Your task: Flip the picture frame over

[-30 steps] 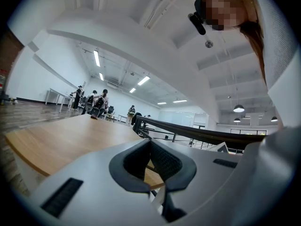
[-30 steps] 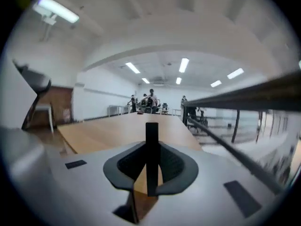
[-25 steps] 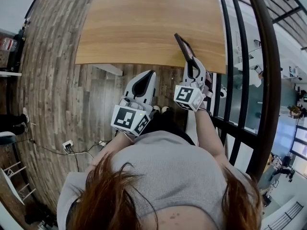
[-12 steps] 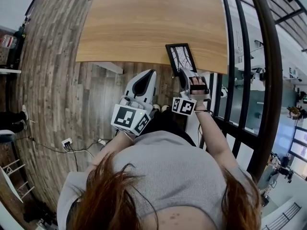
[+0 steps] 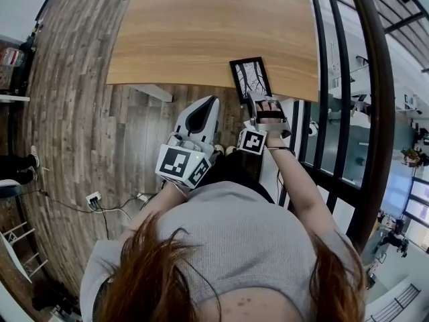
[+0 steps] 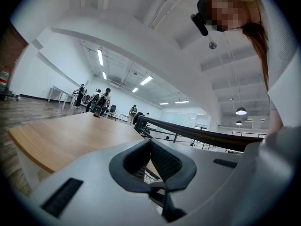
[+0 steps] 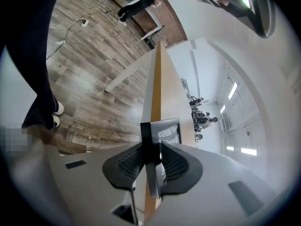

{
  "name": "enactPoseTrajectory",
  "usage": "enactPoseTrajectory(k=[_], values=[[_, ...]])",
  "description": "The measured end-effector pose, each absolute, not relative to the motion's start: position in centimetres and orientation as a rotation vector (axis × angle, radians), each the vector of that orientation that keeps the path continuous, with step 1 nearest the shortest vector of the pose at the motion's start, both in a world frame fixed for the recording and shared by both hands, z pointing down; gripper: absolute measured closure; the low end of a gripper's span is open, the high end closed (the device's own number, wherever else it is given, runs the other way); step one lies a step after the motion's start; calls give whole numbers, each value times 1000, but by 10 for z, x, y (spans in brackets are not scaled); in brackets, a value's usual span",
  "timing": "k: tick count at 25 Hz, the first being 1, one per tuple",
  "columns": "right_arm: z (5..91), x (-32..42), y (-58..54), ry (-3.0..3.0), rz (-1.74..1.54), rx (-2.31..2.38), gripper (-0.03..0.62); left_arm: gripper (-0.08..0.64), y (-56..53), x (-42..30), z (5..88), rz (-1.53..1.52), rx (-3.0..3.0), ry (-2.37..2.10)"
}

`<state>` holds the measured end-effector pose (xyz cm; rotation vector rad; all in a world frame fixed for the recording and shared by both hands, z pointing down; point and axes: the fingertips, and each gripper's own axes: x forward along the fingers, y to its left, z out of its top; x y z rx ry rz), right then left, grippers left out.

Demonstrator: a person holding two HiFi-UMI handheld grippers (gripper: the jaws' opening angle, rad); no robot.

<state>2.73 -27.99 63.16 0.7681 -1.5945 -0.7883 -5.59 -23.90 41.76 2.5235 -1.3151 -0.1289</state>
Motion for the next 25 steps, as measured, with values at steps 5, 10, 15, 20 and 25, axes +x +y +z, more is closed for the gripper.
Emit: enactPoseTrajectory(k=[5,10,15,20,25], values=[[629,31,-288,-1552,-848,820,509,555,-239,-55,417,-131,2522,-1319],[629,31,-290,-1560,-853,847,506,555,-239,-58,418,-121,2523,-1324],[628,28,-289,-1618,-704,849,474,555,-239,-60,417,-126,2518,-1328],[624,31,-288,-1695,-599,877,412,555,-240,-59,416,-124,2523,-1329],[627,31,-282,-1706,-554,845,347,554,-237,-61,419,-119,2524,-1332]])
